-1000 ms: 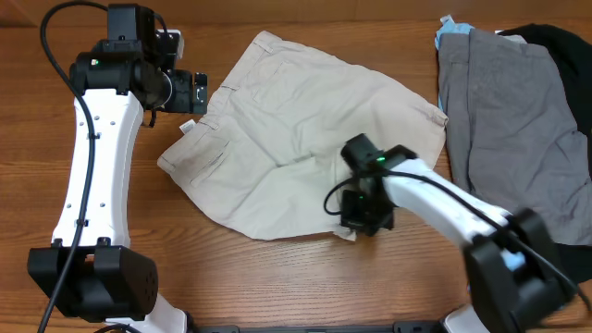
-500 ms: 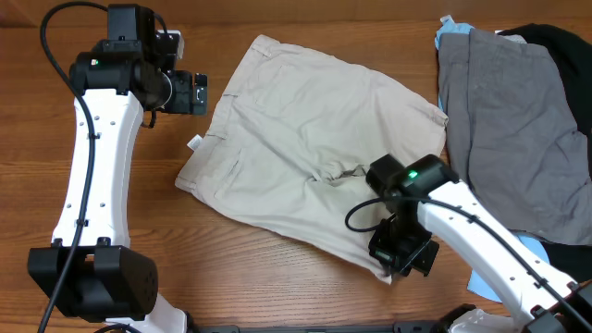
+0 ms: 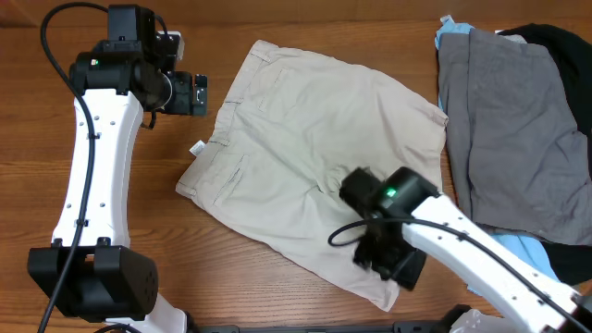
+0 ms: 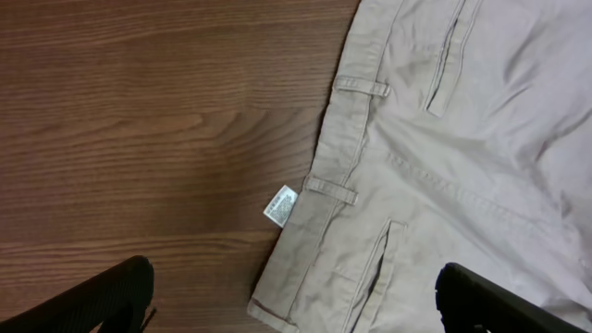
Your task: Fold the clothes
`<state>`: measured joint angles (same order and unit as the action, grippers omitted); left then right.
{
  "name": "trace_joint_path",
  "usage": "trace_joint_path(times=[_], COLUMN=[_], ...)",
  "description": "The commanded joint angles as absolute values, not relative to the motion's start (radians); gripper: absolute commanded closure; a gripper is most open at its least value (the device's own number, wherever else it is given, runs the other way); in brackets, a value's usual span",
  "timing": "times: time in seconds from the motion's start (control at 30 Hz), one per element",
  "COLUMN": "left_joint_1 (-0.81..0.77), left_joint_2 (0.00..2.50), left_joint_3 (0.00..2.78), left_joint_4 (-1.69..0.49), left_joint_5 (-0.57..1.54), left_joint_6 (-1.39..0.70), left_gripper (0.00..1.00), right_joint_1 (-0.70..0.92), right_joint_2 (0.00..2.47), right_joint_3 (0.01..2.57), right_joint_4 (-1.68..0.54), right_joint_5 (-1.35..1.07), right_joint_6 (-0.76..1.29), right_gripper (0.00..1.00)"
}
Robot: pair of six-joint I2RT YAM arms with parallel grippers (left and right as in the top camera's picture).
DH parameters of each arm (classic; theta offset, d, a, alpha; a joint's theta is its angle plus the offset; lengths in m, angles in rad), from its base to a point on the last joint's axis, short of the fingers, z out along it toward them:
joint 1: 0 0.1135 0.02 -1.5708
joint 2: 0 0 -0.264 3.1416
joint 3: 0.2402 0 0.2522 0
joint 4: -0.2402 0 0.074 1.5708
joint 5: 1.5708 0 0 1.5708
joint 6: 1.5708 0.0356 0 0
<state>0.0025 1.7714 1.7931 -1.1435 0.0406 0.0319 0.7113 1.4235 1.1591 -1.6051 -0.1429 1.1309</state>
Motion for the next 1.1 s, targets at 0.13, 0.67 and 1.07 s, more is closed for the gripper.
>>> trace_joint_path(times=[0.13, 0.67, 1.07], left_joint_1=[0.005, -0.181, -0.18], left_joint_2=[1.779, 2.12, 2.191], left_joint_3=[1.808, 1.808, 1.808], left_joint_4=[-1.079, -0.784, -0.855], left_joint_5=[0.112, 0.282, 0.099], left_joint_6=[0.03, 0.141, 0.125], left_gripper=[0.0, 0.01, 0.02], right_joint_1=[0.597, 0.416, 0.416], right_joint_2=[1.372, 1.388, 1.416], right_joint_3=[1.361, 1.361, 1.361], right_joint_4=[-1.32, -1.185, -1.184], right_joint_5=[0.076, 0.068, 0.066], right_joint_6=[0.887, 0.698, 0.679], right_gripper=[0.12, 0.05, 0.04])
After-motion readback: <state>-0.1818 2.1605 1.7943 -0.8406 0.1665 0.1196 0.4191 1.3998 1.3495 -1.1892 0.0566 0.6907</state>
